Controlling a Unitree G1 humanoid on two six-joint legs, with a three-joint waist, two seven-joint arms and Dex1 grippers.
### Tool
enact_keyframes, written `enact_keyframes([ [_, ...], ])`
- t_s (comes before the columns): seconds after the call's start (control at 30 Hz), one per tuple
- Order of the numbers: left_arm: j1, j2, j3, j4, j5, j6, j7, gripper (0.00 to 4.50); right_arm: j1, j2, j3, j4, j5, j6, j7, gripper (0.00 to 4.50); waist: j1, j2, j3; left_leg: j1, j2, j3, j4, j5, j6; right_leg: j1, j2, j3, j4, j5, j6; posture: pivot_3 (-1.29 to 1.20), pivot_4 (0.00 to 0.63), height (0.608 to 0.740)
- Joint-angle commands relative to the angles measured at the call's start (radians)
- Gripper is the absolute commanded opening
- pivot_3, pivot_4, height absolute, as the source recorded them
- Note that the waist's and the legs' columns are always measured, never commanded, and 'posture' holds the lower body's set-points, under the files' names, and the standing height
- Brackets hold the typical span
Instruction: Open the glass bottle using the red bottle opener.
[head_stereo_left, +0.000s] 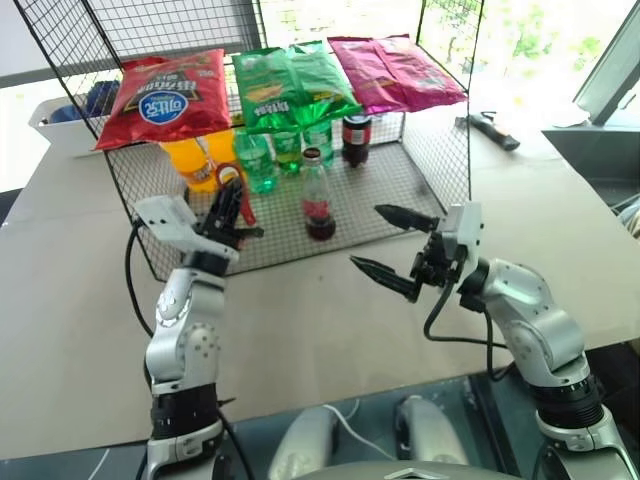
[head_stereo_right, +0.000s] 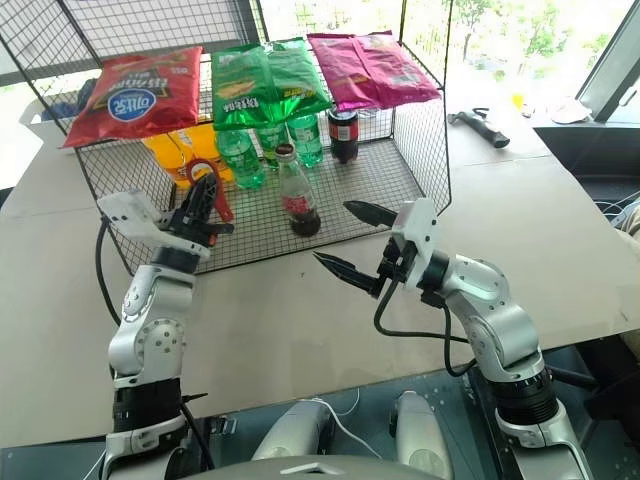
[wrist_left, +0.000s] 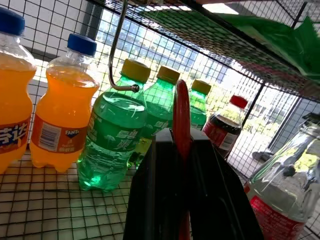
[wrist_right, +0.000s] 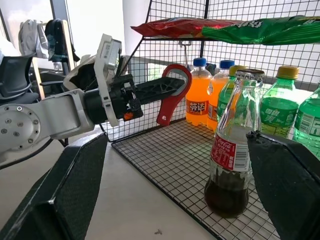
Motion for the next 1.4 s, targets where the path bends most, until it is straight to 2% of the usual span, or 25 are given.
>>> enact_keyframes([
  [0.03, 0.029, -0.011, -0.01, -0.109, -0.15, 0.069, -0.061, 0.06, -0.006, -0.001, -0.003, -0.025, 0.004, -0.018, -0.001, 4.5, 0.0, 0.0, 0.0, 0.0, 0.0, 0.0, 0.0, 0.0, 0.0, 0.0, 0.0, 0.0, 0.0, 0.0, 0.0, 0.0, 0.15, 0.739],
  [0.17, 0.073, -0.021, -0.011, -0.166, -0.324, 0.151, -0.108, 0.06, -0.013, -0.006, 0.002, -0.032, 0.013, 0.038, -0.022, 4.5, -0.001, 0.0, 0.0, 0.0, 0.0, 0.0, 0.0, 0.0, 0.0, 0.0, 0.0, 0.0, 0.0, 0.0, 0.0, 0.0, 0.15, 0.739],
  [0.3, 0.105, -0.008, 0.002, -0.194, -0.492, 0.223, -0.142, 0.06, -0.025, -0.03, -0.001, -0.08, 0.043, 0.235, -0.113, 4.5, -0.001, 0.0, 0.0, 0.0, 0.0, 0.0, 0.0, 0.0, 0.0, 0.0, 0.0, 0.0, 0.0, 0.0, 0.0, 0.0, 0.15, 0.739],
  [0.5, 0.123, 0.015, -0.044, -0.204, -0.636, 0.327, -0.189, 0.06, -0.102, -0.019, -0.049, -0.123, 0.357, 0.615, -0.175, 4.5, -0.001, 0.0, 0.0, 0.0, 0.0, 0.0, 0.0, 0.0, 0.0, 0.0, 0.0, 0.0, 0.0, 0.0, 0.0, 0.0, 0.15, 0.739],
  [0.6, 0.111, -0.004, -0.07, -0.182, -0.672, 0.353, -0.2, 0.06, -0.16, -0.005, -0.067, -0.091, 0.532, 0.772, -0.192, 4.5, 0.0, 0.0, 0.0, 0.0, 0.0, 0.0, 0.0, 0.0, 0.001, 0.0, 0.0, 0.0, 0.0, 0.0, -0.001, 0.0, 0.15, 0.739],
  [0.77, 0.109, -0.022, -0.104, -0.165, -0.665, 0.368, -0.222, 0.06, -0.226, 0.075, -0.096, -0.001, 0.689, 0.888, -0.294, 4.5, -0.003, 0.0, 0.0, 0.0, 0.0, 0.001, 0.0, -0.001, 0.001, 0.0, 0.001, 0.0, -0.001, 0.0, -0.001, 0.0, 0.15, 0.739],
  [0.9, 0.117, -0.023, -0.115, -0.174, -0.685, 0.382, -0.251, 0.06, -0.248, 0.105, -0.114, 0.031, 0.754, 0.929, -0.364, 4.5, -0.002, 0.0, 0.0, 0.0, 0.0, 0.001, 0.0, -0.001, 0.001, 0.0, 0.0, 0.001, -0.001, 0.0, -0.001, 0.0, 0.15, 0.739],
  [1.23, 0.156, -0.02, -0.137, -0.175, -0.668, 0.399, -0.303, 0.06, -0.282, 0.118, -0.107, 0.055, 0.828, 0.957, -0.432, 4.5, -0.014, 0.0, 0.0, 0.0, 0.0, 0.001, 0.0, -0.001, 0.001, 0.0, 0.001, 0.001, -0.001, 0.0, 0.0, 0.0, 0.15, 0.739],
  [1.27, 0.156, -0.021, -0.138, -0.172, -0.663, 0.397, -0.306, 0.0, -0.286, 0.116, -0.106, 0.057, 0.832, 0.96, -0.432, 3.99, -0.016, 0.0, 0.0, 0.0, 0.0, 0.001, 0.0, -0.001, 0.001, 0.0, 0.001, 0.001, -0.001, 0.0, 0.0, 0.0, 0.15, 0.739],
  [1.3, 0.154, -0.022, -0.138, -0.168, -0.659, 0.394, -0.309, 0.0, -0.29, 0.111, -0.103, 0.058, 0.833, 0.963, -0.43, 3.72, -0.018, 0.0, 0.0, 0.0, 0.0, 0.001, 0.0, -0.001, 0.001, 0.0, 0.001, 0.001, -0.001, 0.0, 0.0, 0.0, 0.15, 0.739],
  [1.33, 0.155, -0.023, -0.138, -0.167, -0.658, 0.392, -0.311, 0.0, -0.29, 0.109, -0.1, 0.057, 0.837, 0.965, -0.431, 3.27, -0.02, 0.0, 0.0, 0.0, 0.0, 0.001, 0.0, -0.001, 0.001, 0.0, 0.001, 0.001, -0.001, 0.0, 0.0, 0.0, 0.15, 0.739],
  [1.4, 0.155, -0.023, -0.139, -0.165, -0.652, 0.39, -0.317, 0.0, -0.292, 0.107, -0.097, 0.057, 0.844, 0.968, -0.434, 2.24, -0.023, 0.0, 0.0, 0.0, 0.0, 0.001, 0.0, -0.001, 0.001, 0.0, 0.001, 0.001, -0.001, 0.0, 0.0, 0.0, 0.15, 0.739],
])
